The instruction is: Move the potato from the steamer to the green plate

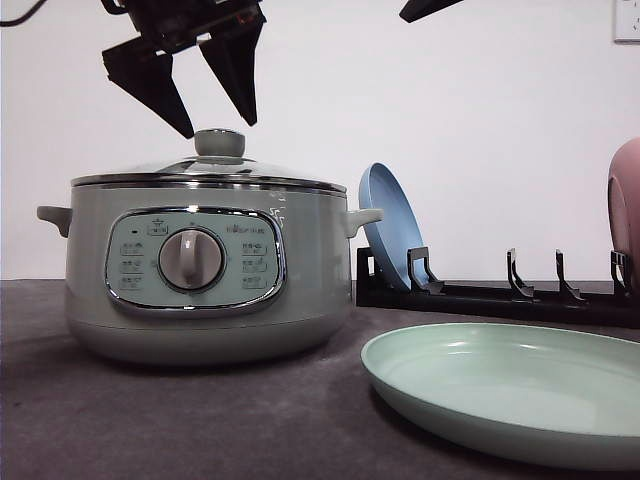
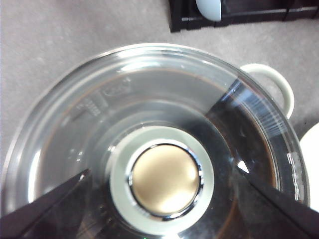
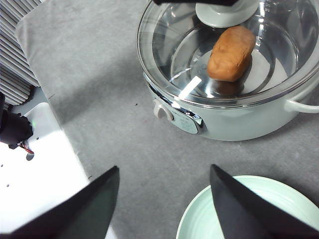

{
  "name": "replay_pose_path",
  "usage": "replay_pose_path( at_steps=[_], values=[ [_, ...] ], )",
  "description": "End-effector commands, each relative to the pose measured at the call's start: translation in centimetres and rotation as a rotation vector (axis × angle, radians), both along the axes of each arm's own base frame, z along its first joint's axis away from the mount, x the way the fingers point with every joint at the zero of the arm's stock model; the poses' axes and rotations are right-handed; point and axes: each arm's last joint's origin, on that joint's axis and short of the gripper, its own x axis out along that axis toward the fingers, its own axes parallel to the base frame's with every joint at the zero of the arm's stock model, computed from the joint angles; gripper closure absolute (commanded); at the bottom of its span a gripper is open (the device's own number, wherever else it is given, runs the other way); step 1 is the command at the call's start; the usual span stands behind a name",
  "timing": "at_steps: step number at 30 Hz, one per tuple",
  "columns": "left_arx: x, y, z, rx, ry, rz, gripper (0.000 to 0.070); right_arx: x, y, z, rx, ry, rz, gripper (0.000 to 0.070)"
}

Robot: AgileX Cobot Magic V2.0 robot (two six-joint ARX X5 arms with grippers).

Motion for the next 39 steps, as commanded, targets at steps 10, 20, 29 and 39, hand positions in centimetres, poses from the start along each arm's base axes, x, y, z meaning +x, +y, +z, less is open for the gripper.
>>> replay_pose_path(
  at_steps=[10, 20, 29, 39],
  values=[
    [0.65, -0.75, -0.46, 0.013, 0.009, -0.016, 0.0154, 0.21, 0.28, 0.26, 0.002, -0.02, 0.013, 0.0342],
    [0.68, -0.78, -0.51, 0.012, 0.01, -0.016, 0.0204, 0.21, 0.29, 0.27, 0.003, -0.02, 0.013, 0.0342],
    [0.88, -0.94, -0.84, 0.016, 0.017, -0.017, 0.0204, 0.21, 0.29, 0.27, 0.002, -0.02, 0.013, 0.0342],
    [0.88, -0.99, -0.9, 0.016, 0.02, -0.017, 0.0253, 0.21, 0.29, 0.27, 0.003, -0.021, 0.012, 0.0342]
  ],
)
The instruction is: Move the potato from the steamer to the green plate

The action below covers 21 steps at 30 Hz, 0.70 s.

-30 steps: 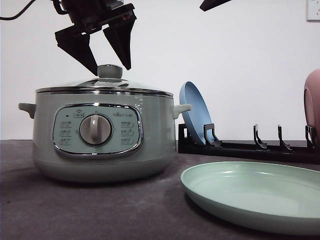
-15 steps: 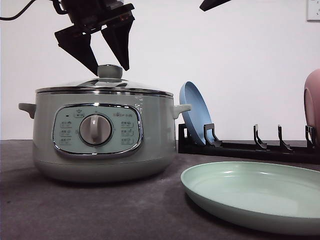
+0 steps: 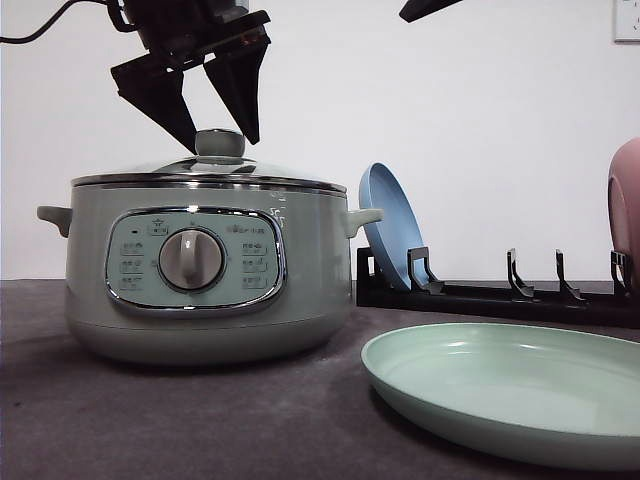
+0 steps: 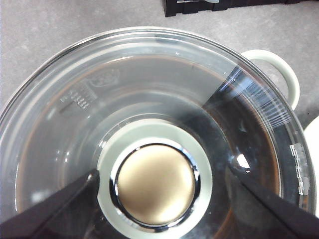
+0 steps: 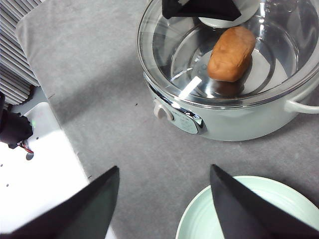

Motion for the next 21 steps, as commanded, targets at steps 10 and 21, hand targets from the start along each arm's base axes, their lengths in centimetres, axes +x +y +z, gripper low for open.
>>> replay_pose_path(
  at_steps=[10, 21],
  values=[
    [0.65, -0.62, -0.28, 0.005, -0.001, -0.01, 0.0271, 0.21, 0.29, 0.27, 0.003, -0.018, 0.011, 0.0342],
    [0.87, -0.81, -0.67, 0.009, 0.007, -0.012, 0.0314, 0.2, 0.28, 0.25, 0.002, -0.017, 0.01, 0.0342]
  ],
)
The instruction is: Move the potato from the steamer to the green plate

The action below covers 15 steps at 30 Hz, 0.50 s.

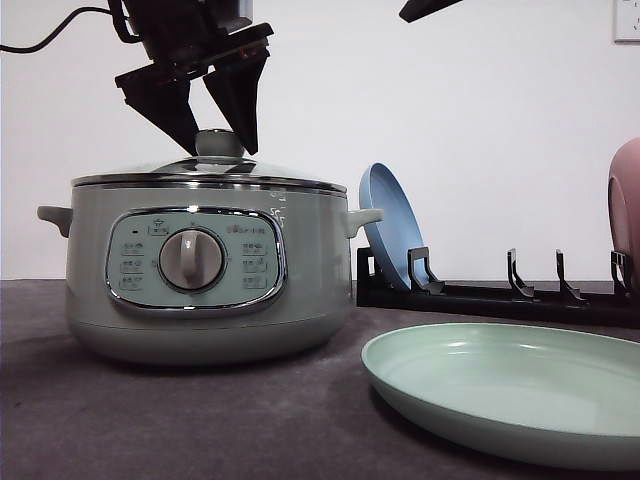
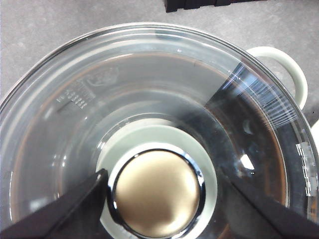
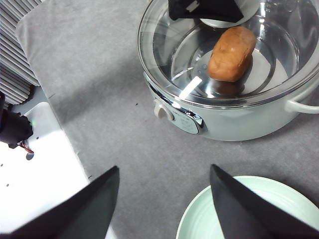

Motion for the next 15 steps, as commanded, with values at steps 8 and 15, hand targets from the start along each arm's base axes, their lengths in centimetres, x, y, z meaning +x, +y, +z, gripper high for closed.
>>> replay_pose_path(
  at_steps=[8, 15],
  values=[
    [0.26, -0.47, 0.06, 0.004, 0.002, -0.012, 0.0668, 0.24, 0.26, 0.25, -0.005, -0.024, 0.001, 0.0342],
    [0.14, -0.41, 0.01, 0.011, 0.015, -0.012, 0.0696, 0.27, 0.24, 0.24, -0.013, -0.03, -0.009, 0.0342]
  ],
)
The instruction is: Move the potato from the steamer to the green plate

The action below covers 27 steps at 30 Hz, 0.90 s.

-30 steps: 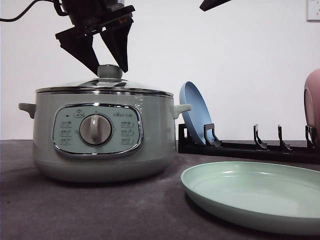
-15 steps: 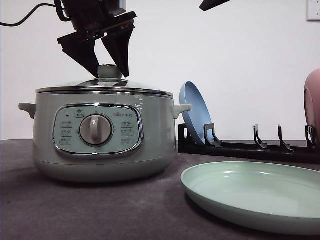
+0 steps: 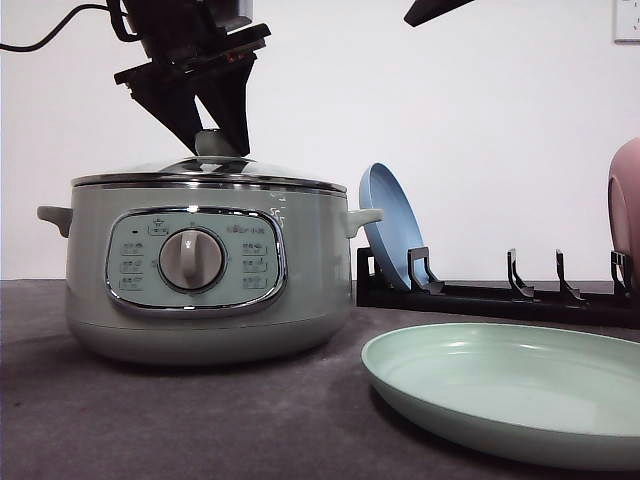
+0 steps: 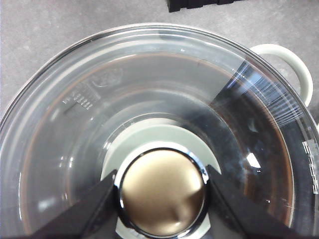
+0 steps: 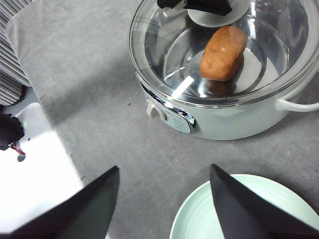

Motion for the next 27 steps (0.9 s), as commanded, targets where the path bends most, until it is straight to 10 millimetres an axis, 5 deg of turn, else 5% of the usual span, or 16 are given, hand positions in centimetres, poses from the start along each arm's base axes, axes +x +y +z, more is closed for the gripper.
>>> replay_pose_path(
  at_steps=[1, 15, 27],
  values=[
    [0.2, -0.4, 0.0, -0.01, 0.022, 0.0, 0.0696, 0.2, 0.3, 0.3, 0.002, -0.018, 0.01, 0.0342],
    [-1.3, 1.6, 3.7, -0.07, -0.098, 0.031, 0.0695, 0.2, 0.3, 0.3, 0.002, -0.018, 0.009, 0.0342],
    [-4.3, 6.7, 8.6, -0.104, -0.257, 0.159, 0.0695, 0.2, 0.3, 0.3, 0.004, -0.015, 0.007, 0.0342]
  ],
)
